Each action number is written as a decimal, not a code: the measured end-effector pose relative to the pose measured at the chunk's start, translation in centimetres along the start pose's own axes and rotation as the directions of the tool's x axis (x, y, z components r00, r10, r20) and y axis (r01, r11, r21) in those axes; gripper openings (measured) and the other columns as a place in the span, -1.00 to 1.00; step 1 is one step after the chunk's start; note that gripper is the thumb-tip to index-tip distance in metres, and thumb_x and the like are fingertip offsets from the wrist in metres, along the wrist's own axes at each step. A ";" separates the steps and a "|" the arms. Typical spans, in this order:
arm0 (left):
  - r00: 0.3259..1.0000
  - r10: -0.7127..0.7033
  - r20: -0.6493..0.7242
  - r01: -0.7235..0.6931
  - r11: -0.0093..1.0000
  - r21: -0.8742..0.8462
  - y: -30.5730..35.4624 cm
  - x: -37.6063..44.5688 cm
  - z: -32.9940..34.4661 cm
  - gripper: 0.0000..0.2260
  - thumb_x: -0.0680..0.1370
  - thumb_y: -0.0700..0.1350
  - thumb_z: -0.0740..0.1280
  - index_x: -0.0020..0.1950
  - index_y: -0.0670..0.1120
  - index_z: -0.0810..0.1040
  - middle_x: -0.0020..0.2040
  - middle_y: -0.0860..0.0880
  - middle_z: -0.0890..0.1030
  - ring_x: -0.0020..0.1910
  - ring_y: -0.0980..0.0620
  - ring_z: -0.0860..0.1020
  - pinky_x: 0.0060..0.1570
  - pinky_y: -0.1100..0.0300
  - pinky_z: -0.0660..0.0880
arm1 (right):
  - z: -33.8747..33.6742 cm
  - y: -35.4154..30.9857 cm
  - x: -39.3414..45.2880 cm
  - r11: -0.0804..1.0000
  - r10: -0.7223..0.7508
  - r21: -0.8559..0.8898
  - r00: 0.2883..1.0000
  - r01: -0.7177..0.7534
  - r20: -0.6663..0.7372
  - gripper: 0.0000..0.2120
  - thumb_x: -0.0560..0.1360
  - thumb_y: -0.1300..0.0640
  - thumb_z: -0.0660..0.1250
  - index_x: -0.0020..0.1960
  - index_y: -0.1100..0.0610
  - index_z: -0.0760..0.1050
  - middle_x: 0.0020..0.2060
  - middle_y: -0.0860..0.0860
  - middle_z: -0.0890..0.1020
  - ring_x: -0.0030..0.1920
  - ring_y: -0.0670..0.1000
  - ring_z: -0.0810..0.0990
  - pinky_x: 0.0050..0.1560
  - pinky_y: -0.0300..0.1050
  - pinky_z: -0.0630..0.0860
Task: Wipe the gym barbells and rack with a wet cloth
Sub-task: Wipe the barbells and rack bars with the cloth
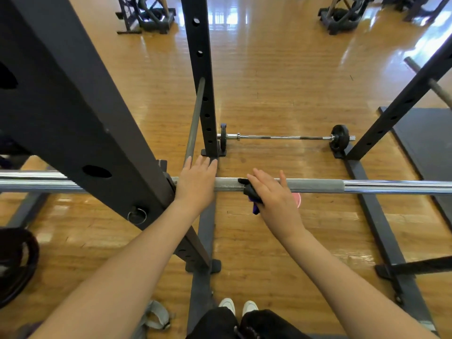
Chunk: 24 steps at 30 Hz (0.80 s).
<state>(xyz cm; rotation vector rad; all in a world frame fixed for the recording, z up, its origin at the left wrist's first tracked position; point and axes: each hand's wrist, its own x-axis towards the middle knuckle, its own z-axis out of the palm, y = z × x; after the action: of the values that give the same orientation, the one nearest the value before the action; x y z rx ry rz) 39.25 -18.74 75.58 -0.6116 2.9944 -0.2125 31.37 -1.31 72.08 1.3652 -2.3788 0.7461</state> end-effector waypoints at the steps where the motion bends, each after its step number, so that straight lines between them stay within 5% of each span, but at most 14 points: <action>1: 1.000 -0.005 -0.021 0.005 1.000 0.009 -0.1 -0.2 0.1 -0.32 0.56 -0.16 0.26 0.55 -0.12 -0.08 0.54 -0.10 0.10 0.53 -0.08 0.01 0.47 -0.01 -0.10 | -0.5 1.1 -0.6 1.000 0.020 -0.006 1.000 -0.021 -0.018 -0.34 0.12 0.50 0.54 0.20 0.27 0.53 0.18 0.20 0.58 0.16 0.17 0.58 0.28 0.29 0.15; 4: 0.993 -0.081 -0.092 0.085 0.995 0.048 -0.1 -1.3 1.0 -0.19 0.50 -0.18 0.35 0.55 -0.12 -0.15 0.54 -0.16 0.07 0.53 -0.14 0.00 0.46 -0.04 -0.07 | -1.1 2.2 -1.4 0.995 0.104 0.005 0.992 -0.104 -0.076 -0.38 0.13 0.53 0.52 0.18 0.31 0.55 0.16 0.22 0.58 0.13 0.21 0.59 0.27 0.35 0.17; 7: 0.968 -0.132 -0.214 0.143 0.989 0.041 0.0 -1.6 2.1 -0.22 0.31 -0.26 0.51 0.48 -0.18 0.26 0.40 -0.21 0.39 0.41 -0.17 0.33 0.39 -0.05 0.20 | -0.4 0.5 -0.5 0.988 0.147 0.051 0.985 -0.142 -0.090 -0.44 0.17 0.48 0.54 0.15 0.34 0.55 0.10 0.24 0.61 0.10 0.25 0.61 0.25 0.36 0.15; 11: 0.969 -0.087 -0.231 0.098 0.995 0.036 -0.2 -0.8 1.8 -0.37 0.18 -0.30 0.58 0.23 -0.23 0.55 0.22 -0.23 0.56 0.26 -0.19 0.50 0.27 -0.07 0.38 | 0.6 -1.9 1.3 0.993 0.075 0.089 0.997 -0.074 -0.008 -0.46 0.18 0.41 0.56 0.15 0.30 0.56 0.08 0.21 0.63 0.11 0.20 0.61 0.29 0.30 0.10; 14: 0.999 -0.049 -0.009 0.049 0.999 0.001 -0.3 -0.6 1.0 -0.57 0.44 -0.30 0.40 0.30 -0.17 0.47 0.35 -0.16 0.46 0.37 -0.13 0.37 0.36 0.08 0.26 | -0.1 -0.9 0.9 0.997 0.049 0.063 0.998 -0.052 0.041 -0.45 0.21 0.36 0.57 0.18 0.27 0.55 0.15 0.18 0.60 0.13 0.16 0.60 0.31 0.29 0.08; 17: 0.996 0.002 0.085 -0.002 1.000 -0.002 -0.7 0.2 -0.1 -0.77 0.52 -0.29 0.27 0.16 -0.12 0.49 0.18 -0.06 0.51 0.23 -0.05 0.41 0.23 0.16 0.30 | -0.7 -0.3 0.2 0.995 0.078 0.061 0.997 -0.079 0.012 -0.46 0.21 0.38 0.57 0.18 0.29 0.55 0.15 0.23 0.59 0.13 0.21 0.60 0.28 0.31 0.09; 20: 0.984 -0.043 0.173 0.042 0.999 0.006 -0.4 0.3 -0.6 -0.59 0.53 -0.24 0.30 0.37 -0.11 0.35 0.42 -0.11 0.35 0.46 -0.13 0.20 0.44 -0.01 0.04 | 0.8 -2.9 1.9 0.996 0.032 0.081 0.999 -0.035 0.039 -0.43 0.15 0.39 0.59 0.14 0.32 0.56 0.07 0.25 0.62 0.09 0.22 0.62 0.26 0.30 0.13; 24: 0.982 -0.171 0.078 0.172 0.985 -0.010 0.1 -1.4 -0.1 -0.31 0.59 -0.06 0.23 0.54 -0.16 -0.15 0.56 -0.14 -0.06 0.53 -0.15 -0.12 0.46 0.01 -0.17 | 2.6 -5.7 3.9 0.993 -0.104 0.077 0.986 0.095 0.129 -0.37 0.10 0.36 0.62 0.15 0.28 0.56 0.08 0.20 0.62 0.10 0.14 0.62 0.25 0.23 0.19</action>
<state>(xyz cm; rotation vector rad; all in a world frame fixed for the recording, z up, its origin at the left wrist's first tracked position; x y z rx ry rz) 40.50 -18.10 75.70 -0.8602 2.8733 -0.1695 34.33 -7.91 73.56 1.5966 -2.3825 0.7397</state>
